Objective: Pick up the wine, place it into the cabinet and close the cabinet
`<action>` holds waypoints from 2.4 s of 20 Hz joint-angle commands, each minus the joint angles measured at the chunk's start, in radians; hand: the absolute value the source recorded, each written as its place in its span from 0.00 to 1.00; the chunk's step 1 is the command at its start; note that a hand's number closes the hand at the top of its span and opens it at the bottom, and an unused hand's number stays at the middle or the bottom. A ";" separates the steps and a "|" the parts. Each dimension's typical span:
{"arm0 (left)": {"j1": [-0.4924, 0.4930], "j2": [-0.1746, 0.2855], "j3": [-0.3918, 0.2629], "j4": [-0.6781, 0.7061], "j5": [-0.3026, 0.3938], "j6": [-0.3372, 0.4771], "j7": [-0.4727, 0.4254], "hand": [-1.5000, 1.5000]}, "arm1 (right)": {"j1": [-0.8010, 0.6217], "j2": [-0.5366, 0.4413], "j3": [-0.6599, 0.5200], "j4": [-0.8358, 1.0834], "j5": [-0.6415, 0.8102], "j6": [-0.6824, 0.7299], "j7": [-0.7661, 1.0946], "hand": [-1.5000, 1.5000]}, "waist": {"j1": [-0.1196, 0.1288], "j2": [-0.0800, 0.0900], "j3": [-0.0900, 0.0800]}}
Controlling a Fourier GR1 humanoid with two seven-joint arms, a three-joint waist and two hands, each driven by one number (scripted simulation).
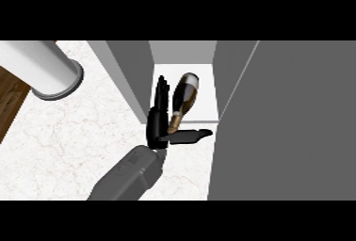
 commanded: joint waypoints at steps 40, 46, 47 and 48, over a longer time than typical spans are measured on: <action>0.818 0.563 -0.087 -1.205 -0.189 -0.016 0.176 0.00 | 0.198 0.025 0.191 -0.097 -0.199 0.110 0.144 1.00 | 0.013 0.000 0.000; 0.866 0.621 0.086 -1.216 -0.068 -0.128 0.162 0.00 | 0.280 0.024 0.306 -0.168 -0.199 0.120 0.174 1.00 | 0.008 0.000 -0.001; 0.892 0.652 0.127 -1.217 -0.053 -0.173 0.136 0.00 | 0.271 0.022 0.343 -0.118 -0.170 0.149 0.135 1.00 | 0.015 0.000 -0.001; 0.886 0.663 0.111 -1.276 -0.070 -0.119 0.184 0.00 | 0.202 -0.003 0.355 -0.171 -0.181 0.149 0.221 1.00 | 0.019 -0.001 -0.001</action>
